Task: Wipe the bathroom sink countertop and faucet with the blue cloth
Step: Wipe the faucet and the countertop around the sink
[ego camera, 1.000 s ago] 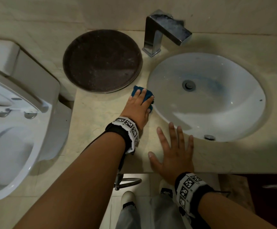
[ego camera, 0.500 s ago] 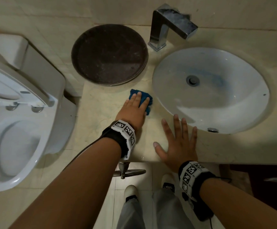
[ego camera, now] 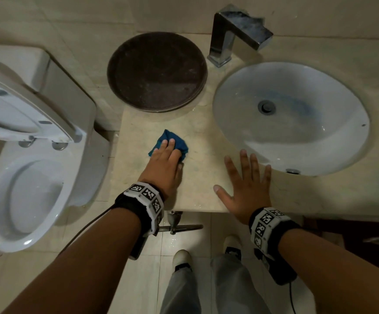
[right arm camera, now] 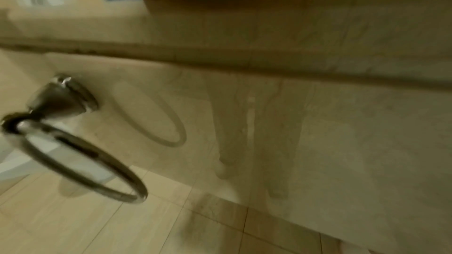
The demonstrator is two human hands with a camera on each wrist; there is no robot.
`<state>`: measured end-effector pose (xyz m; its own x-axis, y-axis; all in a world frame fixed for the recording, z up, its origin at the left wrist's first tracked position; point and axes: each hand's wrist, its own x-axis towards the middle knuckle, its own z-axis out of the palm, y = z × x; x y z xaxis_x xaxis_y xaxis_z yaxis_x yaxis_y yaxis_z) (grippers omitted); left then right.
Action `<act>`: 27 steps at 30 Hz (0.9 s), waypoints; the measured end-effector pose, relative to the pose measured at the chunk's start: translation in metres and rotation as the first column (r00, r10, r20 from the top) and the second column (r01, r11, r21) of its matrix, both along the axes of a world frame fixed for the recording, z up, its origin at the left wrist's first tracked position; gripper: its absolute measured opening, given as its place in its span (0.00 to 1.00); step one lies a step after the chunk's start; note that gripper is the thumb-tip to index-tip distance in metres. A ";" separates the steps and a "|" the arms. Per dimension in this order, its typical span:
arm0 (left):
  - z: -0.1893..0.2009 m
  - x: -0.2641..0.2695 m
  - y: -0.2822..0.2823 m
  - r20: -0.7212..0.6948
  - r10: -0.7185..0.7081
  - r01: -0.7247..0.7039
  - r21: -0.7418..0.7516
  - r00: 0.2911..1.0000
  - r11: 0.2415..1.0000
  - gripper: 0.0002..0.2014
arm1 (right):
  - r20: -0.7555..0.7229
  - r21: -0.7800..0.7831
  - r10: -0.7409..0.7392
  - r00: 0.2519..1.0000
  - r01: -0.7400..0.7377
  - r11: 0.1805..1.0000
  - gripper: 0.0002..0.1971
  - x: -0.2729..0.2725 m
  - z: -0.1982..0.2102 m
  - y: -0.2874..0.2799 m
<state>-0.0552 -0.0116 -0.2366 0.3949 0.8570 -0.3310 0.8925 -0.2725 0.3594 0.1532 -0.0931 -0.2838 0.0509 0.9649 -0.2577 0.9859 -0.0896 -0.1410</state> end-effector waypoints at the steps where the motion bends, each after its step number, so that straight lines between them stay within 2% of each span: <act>1: 0.000 0.003 -0.001 0.023 -0.003 0.003 0.002 1.000 1.000 0.21 | 0.007 -0.022 0.014 1.000 -0.014 1.000 0.42 0.002 0.001 0.002; 3: -0.001 0.012 -0.002 0.040 -0.017 0.018 -0.007 0.999 1.000 0.27 | 0.011 -0.052 0.022 1.000 -0.021 0.998 0.43 0.004 0.001 0.007; 5: -0.003 0.026 -0.001 -0.025 -0.061 0.060 -0.035 0.998 0.998 0.28 | 0.023 -0.047 0.011 1.000 -0.010 0.999 0.44 0.004 0.001 0.012; 8: -0.007 0.050 0.003 -0.104 -0.116 0.110 -0.060 0.988 0.992 0.28 | 0.035 -0.018 -0.003 0.999 0.004 1.000 0.43 0.001 -0.001 0.012; 13: -0.013 0.077 0.015 -0.124 -0.152 0.144 -0.069 0.981 0.987 0.29 | 0.053 0.011 -0.005 0.999 0.005 1.000 0.43 0.001 -0.002 0.012; 21: -0.018 0.079 0.045 -0.185 -0.234 0.229 -0.045 0.955 0.972 0.29 | 0.040 0.029 -0.017 0.999 0.015 0.999 0.42 0.001 -0.003 0.012; 27: -0.005 0.033 0.035 -0.081 -0.051 0.056 0.063 0.995 0.996 0.26 | 0.027 -0.002 -0.016 1.000 0.017 1.000 0.42 0.003 0.000 0.011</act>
